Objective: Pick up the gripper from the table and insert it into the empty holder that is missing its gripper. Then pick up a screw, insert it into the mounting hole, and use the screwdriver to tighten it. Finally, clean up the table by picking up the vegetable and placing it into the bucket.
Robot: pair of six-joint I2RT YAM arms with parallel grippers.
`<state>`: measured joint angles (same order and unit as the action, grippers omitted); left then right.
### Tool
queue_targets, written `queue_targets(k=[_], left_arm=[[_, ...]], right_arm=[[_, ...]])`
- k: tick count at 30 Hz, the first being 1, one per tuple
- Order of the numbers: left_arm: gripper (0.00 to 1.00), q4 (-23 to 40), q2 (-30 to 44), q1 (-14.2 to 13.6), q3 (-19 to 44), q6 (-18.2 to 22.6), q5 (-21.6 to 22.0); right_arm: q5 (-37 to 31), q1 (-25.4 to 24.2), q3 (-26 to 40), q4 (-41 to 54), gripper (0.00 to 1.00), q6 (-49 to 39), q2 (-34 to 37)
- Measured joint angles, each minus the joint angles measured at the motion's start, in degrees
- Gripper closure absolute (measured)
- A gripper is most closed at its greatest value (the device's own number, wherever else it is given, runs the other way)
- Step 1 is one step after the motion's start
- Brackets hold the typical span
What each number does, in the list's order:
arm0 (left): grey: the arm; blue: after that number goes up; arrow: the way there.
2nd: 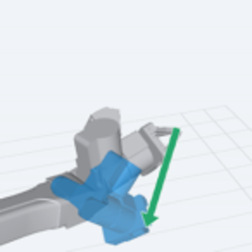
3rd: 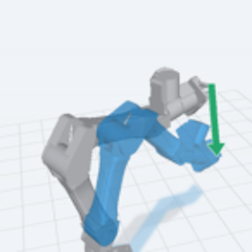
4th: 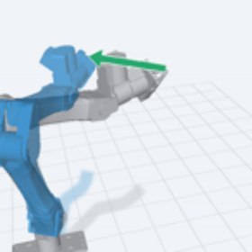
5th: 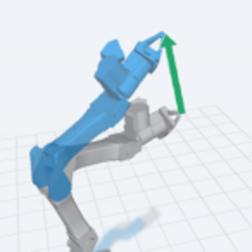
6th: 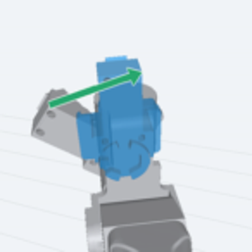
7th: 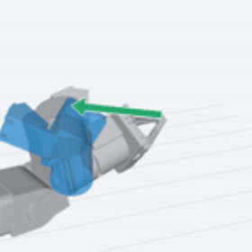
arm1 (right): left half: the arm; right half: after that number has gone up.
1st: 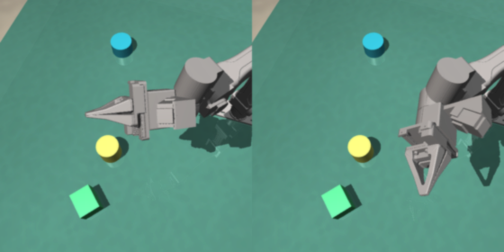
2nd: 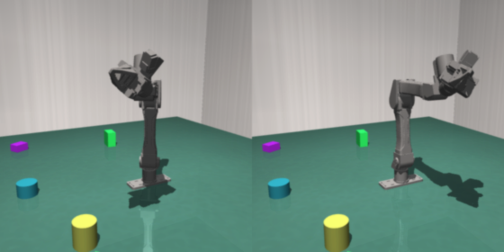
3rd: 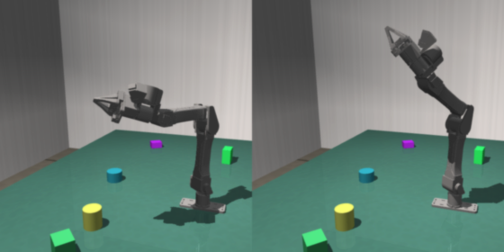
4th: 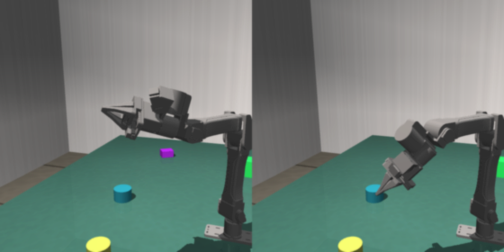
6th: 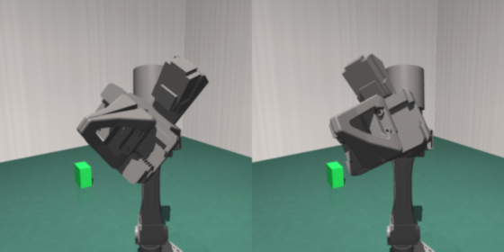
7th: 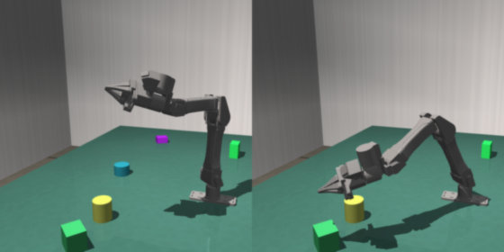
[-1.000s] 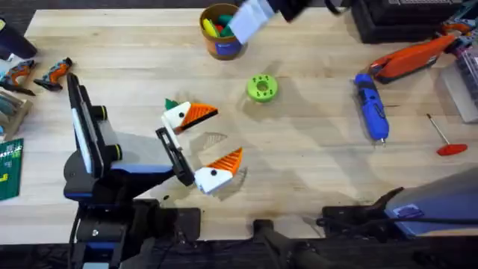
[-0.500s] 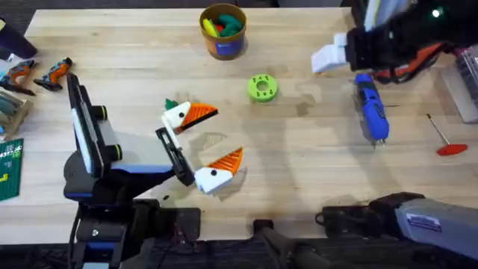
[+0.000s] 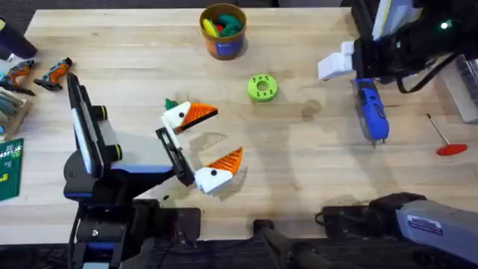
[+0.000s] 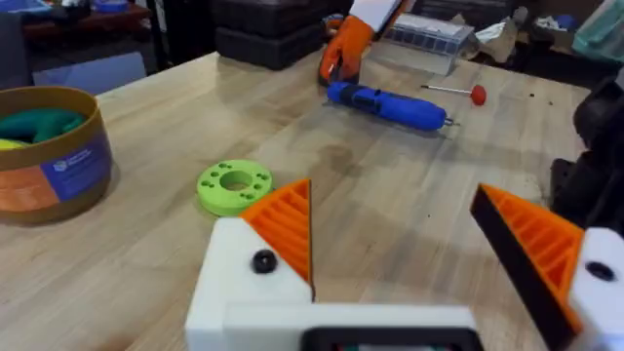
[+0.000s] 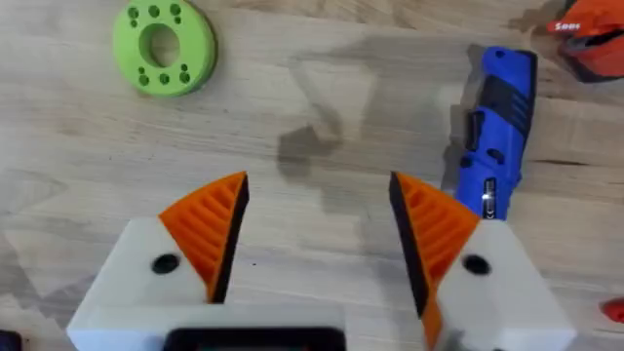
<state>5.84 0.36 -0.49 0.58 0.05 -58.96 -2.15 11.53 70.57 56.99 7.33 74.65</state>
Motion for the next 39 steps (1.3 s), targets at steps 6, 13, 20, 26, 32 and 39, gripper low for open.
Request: queue_targets(k=[6,13,20,26,32,39], left_arm=[[0.015,0.01,0.0,0.0,0.0,0.0,0.0],[0.015,0.0,0.0,0.0,0.0,0.0,0.0],[0.015,0.0,0.0,0.0,0.0,0.0,0.0],[0.193,0.0,0.0,0.0,0.0,-0.01,-0.01],[0.984,-0.01,0.0,0.0,0.0,0.32,-0.02],[0.993,-0.01,0.0,0.0,0.0,0.39,0.0]], right_arm=[[-0.02,-0.09,-0.02,0.0,0.149,0.0,0.0],[-0.02,-0.09,-0.02,0.0,0.148,0.0,0.0],[-0.04,-0.09,-0.02,0.0,0.147,0.0,-0.01],[-0.14,-0.09,-0.02,0.0,0.147,0.0,-0.01],[-0.17,-0.09,-0.02,0.64,0.147,0.0,0.0],[-0.17,-0.91,-0.02,3.77,0.147,0.46,0.0]])
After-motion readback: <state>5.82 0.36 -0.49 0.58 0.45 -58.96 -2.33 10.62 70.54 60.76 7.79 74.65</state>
